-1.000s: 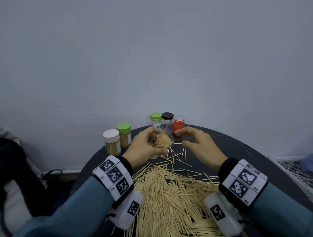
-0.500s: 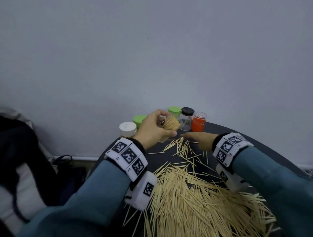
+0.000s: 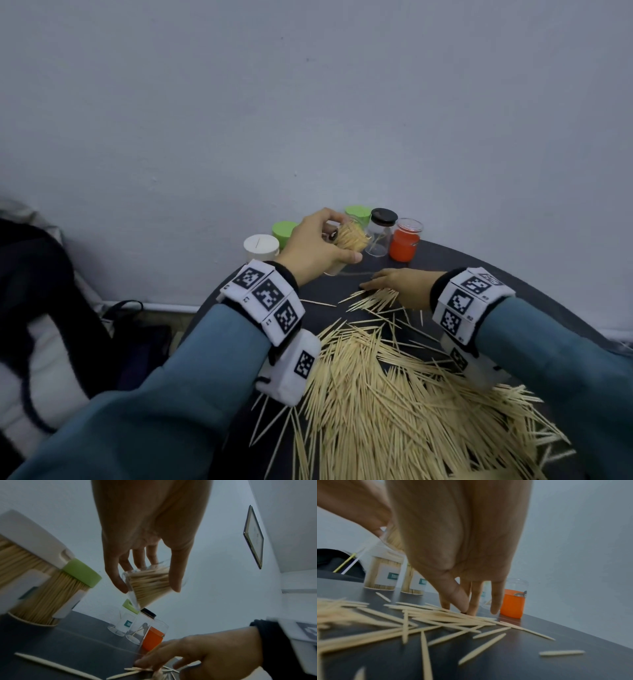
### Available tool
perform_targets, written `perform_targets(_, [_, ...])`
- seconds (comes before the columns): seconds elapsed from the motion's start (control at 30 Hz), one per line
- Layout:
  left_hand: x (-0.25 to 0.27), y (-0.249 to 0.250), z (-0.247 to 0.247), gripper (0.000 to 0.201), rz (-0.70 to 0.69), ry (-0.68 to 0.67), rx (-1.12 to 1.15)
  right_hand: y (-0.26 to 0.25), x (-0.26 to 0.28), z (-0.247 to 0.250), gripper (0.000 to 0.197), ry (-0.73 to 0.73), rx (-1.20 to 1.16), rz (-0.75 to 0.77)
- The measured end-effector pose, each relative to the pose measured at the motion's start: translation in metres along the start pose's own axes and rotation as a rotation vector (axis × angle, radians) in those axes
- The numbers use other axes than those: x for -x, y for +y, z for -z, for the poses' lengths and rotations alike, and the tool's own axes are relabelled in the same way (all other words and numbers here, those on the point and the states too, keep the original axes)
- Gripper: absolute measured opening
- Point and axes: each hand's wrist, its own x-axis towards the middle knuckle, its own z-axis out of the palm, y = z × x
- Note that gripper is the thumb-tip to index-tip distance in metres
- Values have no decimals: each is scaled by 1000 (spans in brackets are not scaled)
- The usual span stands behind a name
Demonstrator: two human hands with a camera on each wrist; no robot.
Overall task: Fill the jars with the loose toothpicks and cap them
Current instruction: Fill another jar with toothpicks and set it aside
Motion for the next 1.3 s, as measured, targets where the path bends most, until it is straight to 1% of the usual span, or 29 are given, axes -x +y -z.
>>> perform_targets(0.17, [7, 4, -5, 52, 9, -39, -12, 4, 26, -20, 64, 24, -20, -28])
perform_targets(0.33, [16, 6, -9, 51, 4, -59, -23, -5, 53, -32, 45, 28, -70, -47])
perform_targets(0.37, [18, 6, -10, 51, 0, -61, -26, -8, 58, -34, 46, 19, -73, -45])
perform_targets(0.47, [23, 8, -12, 52, -6, -73, -31, -14, 71, -37, 61, -36, -76, -42])
perform_targets(0.53, [26, 9, -13, 53, -7, -78, -37, -19, 75, -39, 61, -10, -70, -42])
perform_targets(0.67, [31, 11, -15, 53, -8, -81, -37, -29, 77, -42, 48, 97, -48, -46])
perform_targets(0.77, [34, 13, -16, 54, -3, -93, -29, -37, 74, -44, 38, 132, -31, -56])
perform_targets(0.9, [36, 13, -20, 55, -2, -96, -27, -44, 68, -45, 36, 111, -8, -107])
perform_targets(1.1, [40, 15, -24, 52, -5, -126, -34, -49, 59, -49, 35, 34, -34, -158])
perform_targets(1.23, [42, 18, -26, 52, -12, -138, -37, -47, 60, -49, 35, 11, -37, -159])
perform_targets(1.3, [43, 19, -26, 52, -8, -141, -36, -44, 59, -47, 33, 34, -73, -155])
